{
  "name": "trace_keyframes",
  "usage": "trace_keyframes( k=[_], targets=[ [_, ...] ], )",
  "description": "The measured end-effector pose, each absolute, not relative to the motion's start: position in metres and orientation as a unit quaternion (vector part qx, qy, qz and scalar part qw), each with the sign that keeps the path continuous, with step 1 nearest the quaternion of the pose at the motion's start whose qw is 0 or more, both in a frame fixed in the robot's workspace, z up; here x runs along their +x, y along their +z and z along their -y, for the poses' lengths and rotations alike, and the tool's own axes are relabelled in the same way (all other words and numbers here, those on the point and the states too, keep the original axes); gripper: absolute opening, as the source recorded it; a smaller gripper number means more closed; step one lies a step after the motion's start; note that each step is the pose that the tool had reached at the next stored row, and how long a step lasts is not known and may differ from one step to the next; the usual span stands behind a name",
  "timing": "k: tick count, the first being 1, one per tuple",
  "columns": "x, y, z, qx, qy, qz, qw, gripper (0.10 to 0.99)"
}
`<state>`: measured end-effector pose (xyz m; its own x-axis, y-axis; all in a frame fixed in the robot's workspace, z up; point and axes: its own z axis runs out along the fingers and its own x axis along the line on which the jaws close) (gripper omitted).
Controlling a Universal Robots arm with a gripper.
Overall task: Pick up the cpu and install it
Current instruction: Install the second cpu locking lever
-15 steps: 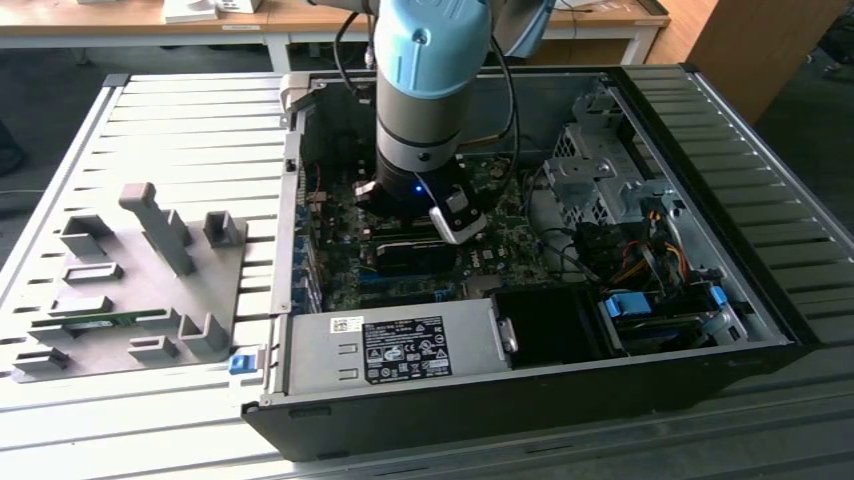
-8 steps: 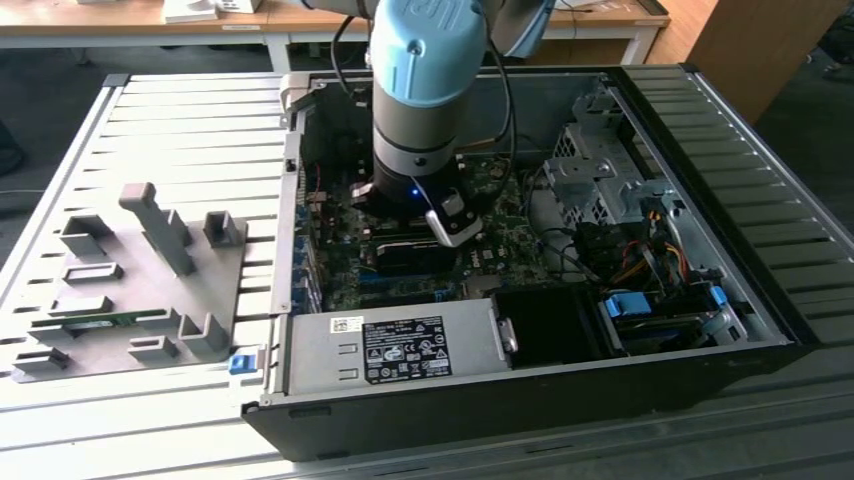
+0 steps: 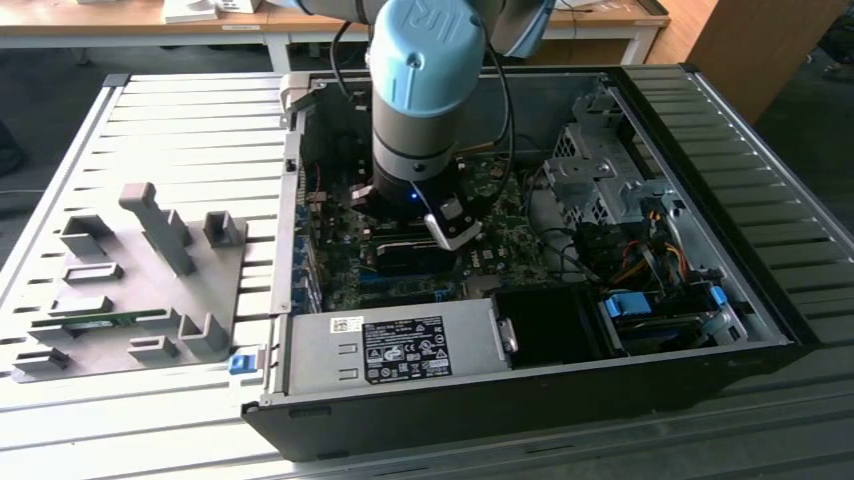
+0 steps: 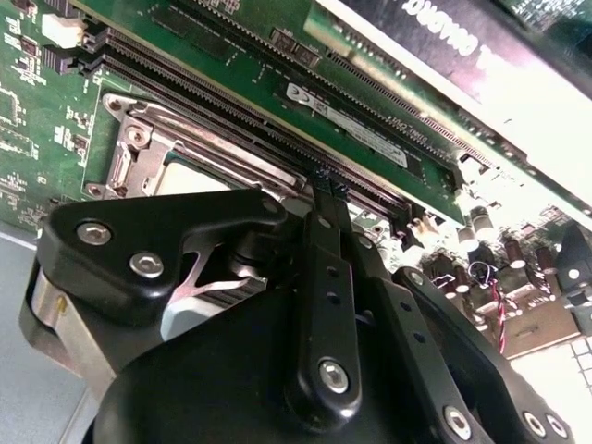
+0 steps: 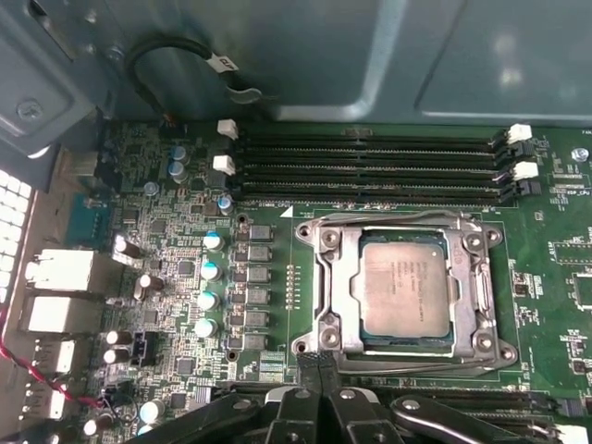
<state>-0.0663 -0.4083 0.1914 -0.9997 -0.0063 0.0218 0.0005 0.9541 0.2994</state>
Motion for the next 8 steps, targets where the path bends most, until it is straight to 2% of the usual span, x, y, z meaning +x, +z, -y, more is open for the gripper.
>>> trace_keyframes(
  k=[8],
  targets=[
    [-0.0695,0.1894,0.4083,0.002,-0.158,0.987,0.011,0.106]
  ],
)
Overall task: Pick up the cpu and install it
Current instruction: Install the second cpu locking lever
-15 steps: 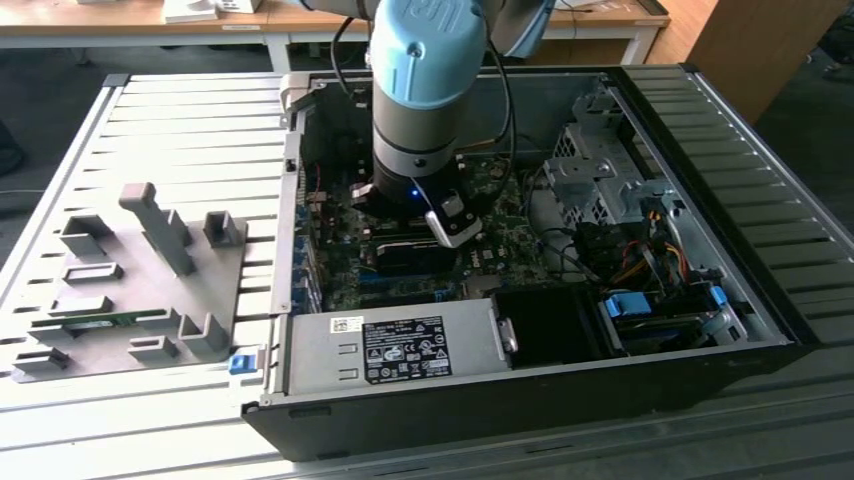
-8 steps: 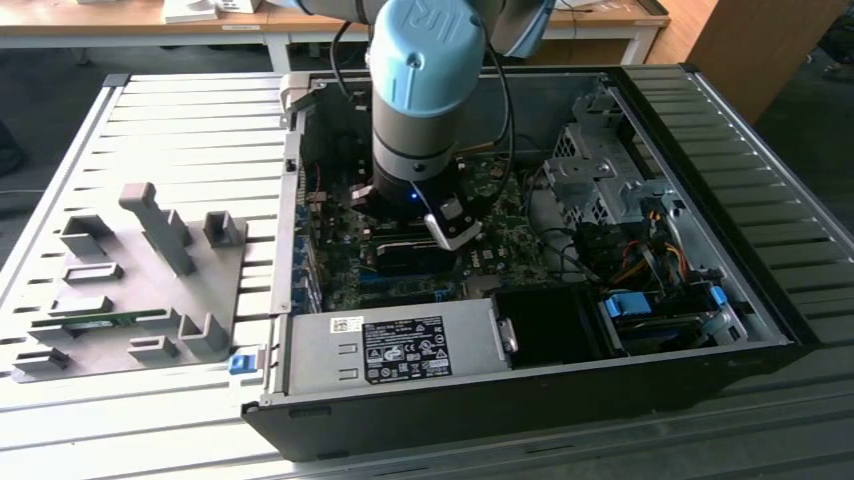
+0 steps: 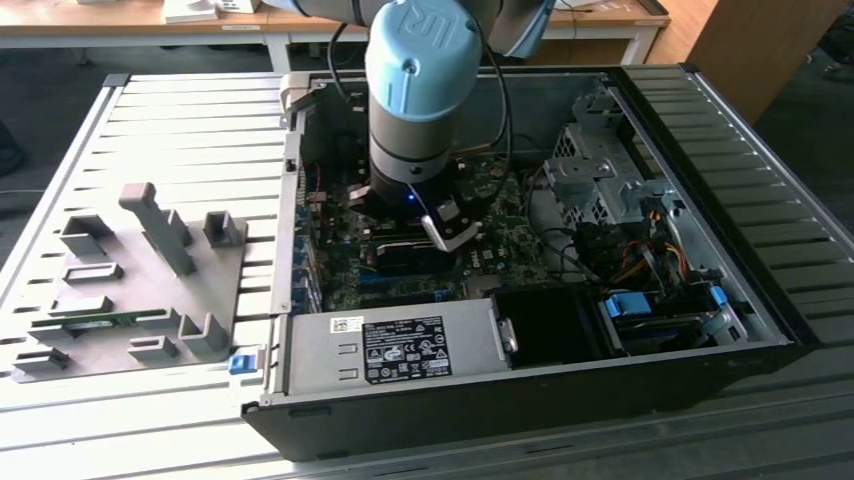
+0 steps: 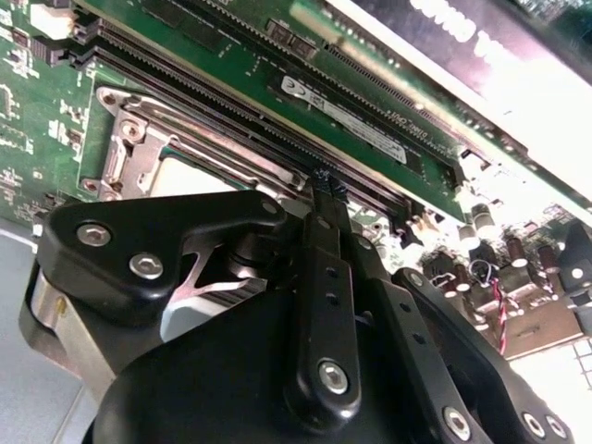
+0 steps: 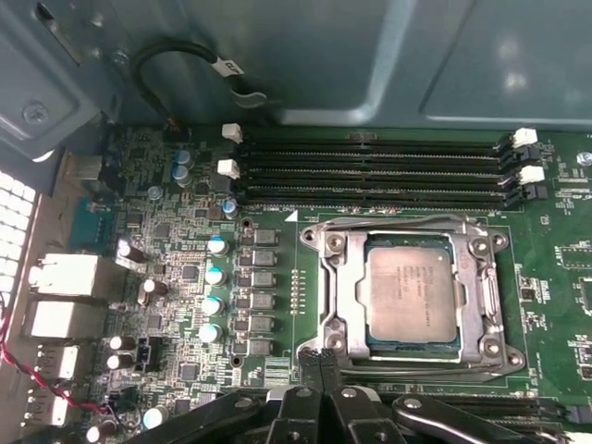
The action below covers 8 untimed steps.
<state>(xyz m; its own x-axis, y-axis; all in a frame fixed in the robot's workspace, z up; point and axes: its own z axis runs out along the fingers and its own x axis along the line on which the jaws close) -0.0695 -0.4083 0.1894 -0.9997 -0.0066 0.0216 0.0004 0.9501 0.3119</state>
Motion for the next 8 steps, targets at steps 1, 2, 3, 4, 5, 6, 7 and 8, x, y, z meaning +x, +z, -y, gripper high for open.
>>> trace_keyframes(
  k=[1,2,3,4,5,6,7,8],
  targets=[
    [-0.0701,0.1892,0.4082,0.002,-0.159,0.987,0.011,0.106],
    [-0.0704,0.189,0.4081,0.002,-0.159,0.987,0.011,0.106],
    [-0.0706,0.1887,0.408,0.002,-0.16,0.987,0.011,0.106],
    [-0.0707,0.1885,0.4079,0.002,-0.161,0.987,0.011,0.106],
    [-0.0708,0.1883,0.4076,0.002,-0.162,0.987,0.011,0.106],
    [-0.071,0.188,0.4072,0.002,-0.162,0.987,0.011,0.106],
    [-0.0711,0.1878,0.4068,0.002,-0.163,0.987,0.011,0.106],
    [-0.0713,0.1877,0.4064,0.002,-0.163,0.987,0.011,0.106]
  ],
)
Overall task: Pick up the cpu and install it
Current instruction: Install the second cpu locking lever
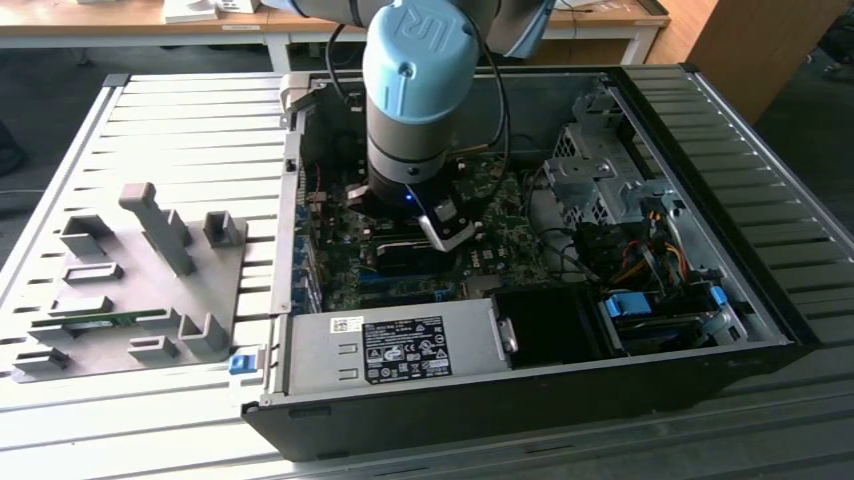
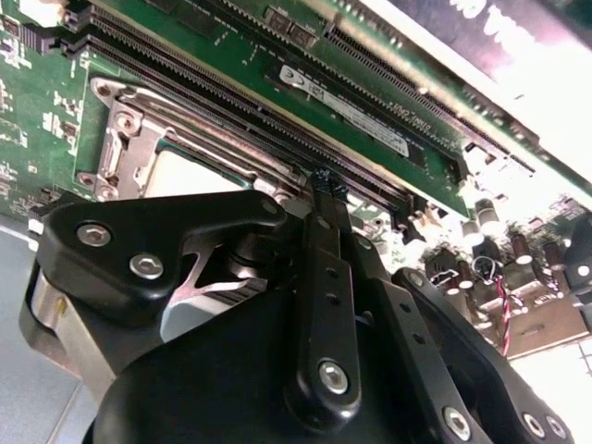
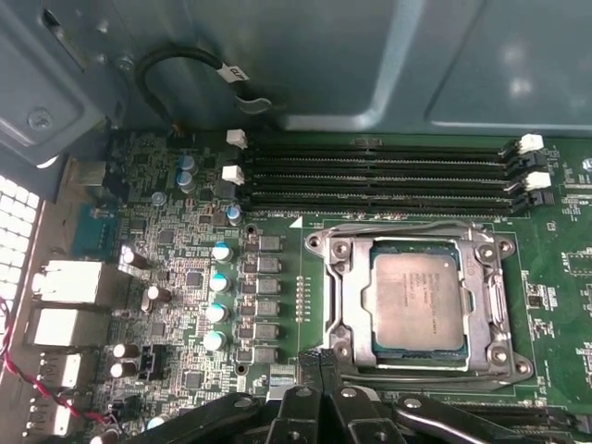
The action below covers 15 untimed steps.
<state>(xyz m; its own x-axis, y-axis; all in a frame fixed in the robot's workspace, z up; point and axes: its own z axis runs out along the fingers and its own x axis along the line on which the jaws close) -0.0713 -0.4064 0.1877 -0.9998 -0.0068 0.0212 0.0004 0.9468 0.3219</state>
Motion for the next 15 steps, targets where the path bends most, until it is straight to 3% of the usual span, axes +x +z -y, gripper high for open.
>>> trace_keyframes(
  k=[15],
  targets=[
    [-0.0747,0.1916,0.4052,0.002,-0.164,0.986,0.011,0.106]
  ],
)
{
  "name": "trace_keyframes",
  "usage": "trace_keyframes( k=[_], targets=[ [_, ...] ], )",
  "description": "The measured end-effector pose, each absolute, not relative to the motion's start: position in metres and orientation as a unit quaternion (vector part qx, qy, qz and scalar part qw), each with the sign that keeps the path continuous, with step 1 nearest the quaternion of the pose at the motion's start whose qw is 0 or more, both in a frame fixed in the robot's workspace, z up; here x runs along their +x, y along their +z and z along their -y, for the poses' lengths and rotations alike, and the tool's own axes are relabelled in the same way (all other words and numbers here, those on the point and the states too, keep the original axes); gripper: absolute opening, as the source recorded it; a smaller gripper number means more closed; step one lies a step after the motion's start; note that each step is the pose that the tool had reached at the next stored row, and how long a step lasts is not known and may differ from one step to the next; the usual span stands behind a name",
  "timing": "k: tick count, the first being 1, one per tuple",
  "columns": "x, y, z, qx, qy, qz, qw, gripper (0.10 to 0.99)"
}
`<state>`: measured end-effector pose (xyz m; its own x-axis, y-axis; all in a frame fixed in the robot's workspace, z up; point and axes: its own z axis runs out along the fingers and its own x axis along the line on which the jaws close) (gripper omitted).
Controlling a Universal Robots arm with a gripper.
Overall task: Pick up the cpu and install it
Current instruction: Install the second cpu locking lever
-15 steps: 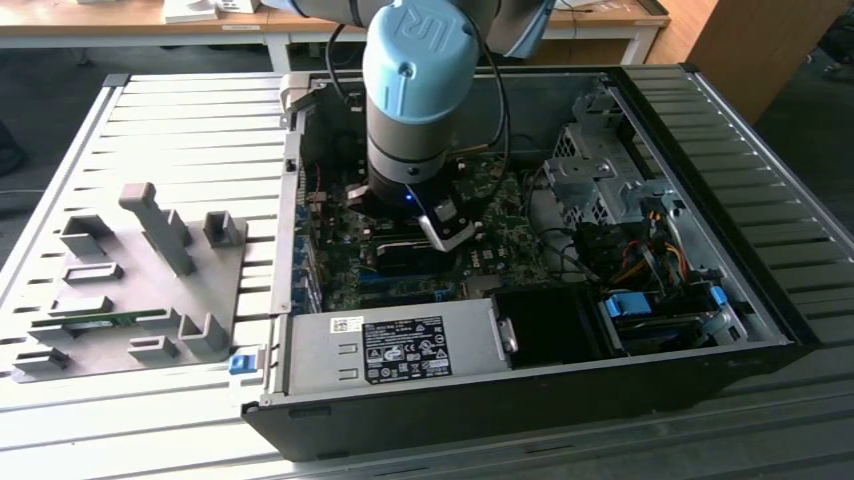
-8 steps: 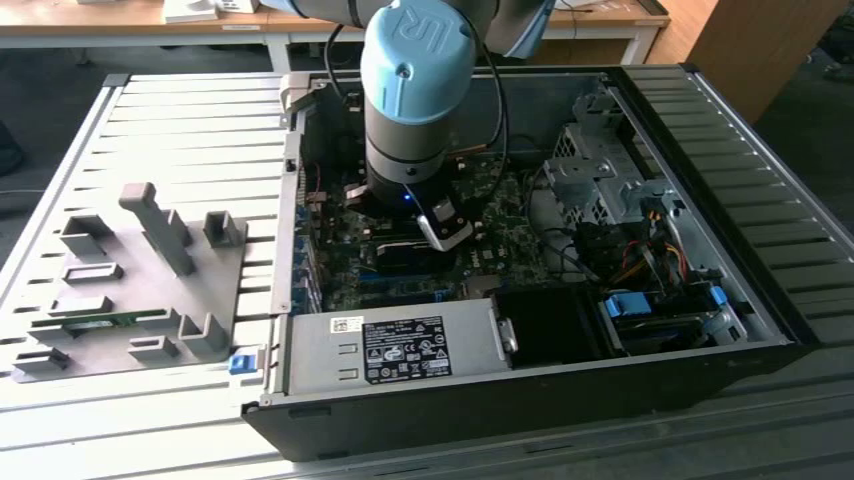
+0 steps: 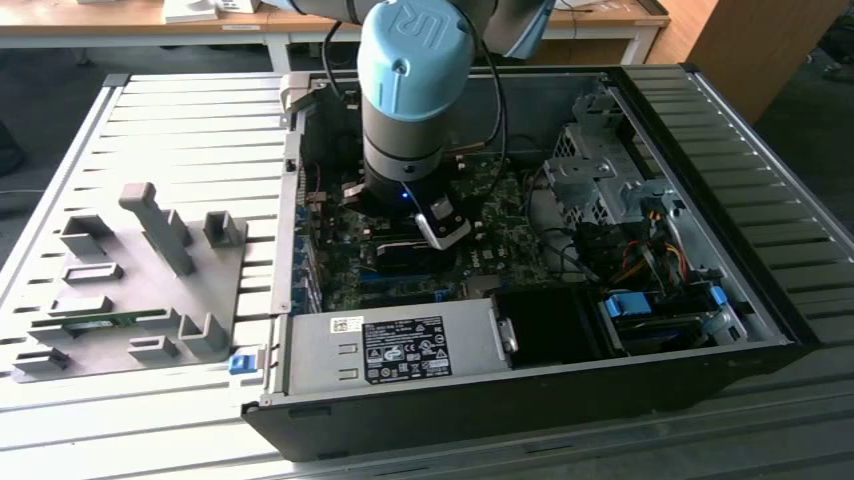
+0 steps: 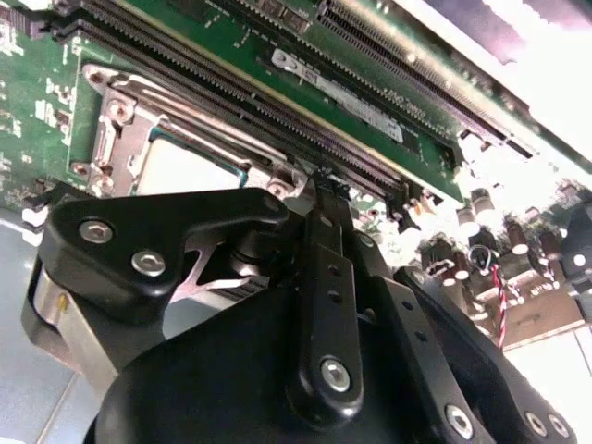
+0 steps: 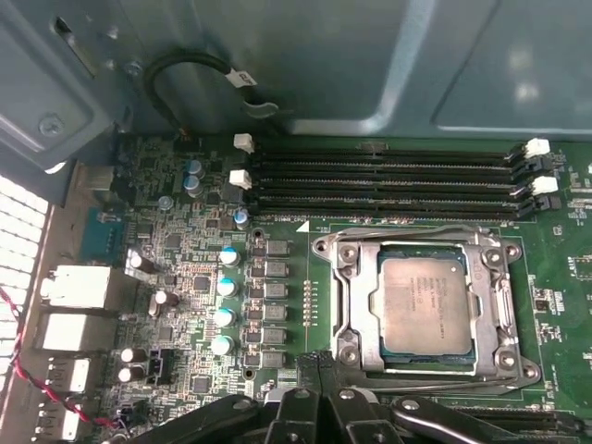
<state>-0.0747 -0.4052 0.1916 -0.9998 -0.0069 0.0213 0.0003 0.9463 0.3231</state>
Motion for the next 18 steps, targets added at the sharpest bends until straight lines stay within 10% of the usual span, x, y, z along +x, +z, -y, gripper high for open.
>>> trace_keyframes(
  k=[18],
  targets=[
    [-0.075,0.22,0.405,0.002,-0.164,0.986,0.011,0.106]
  ],
)
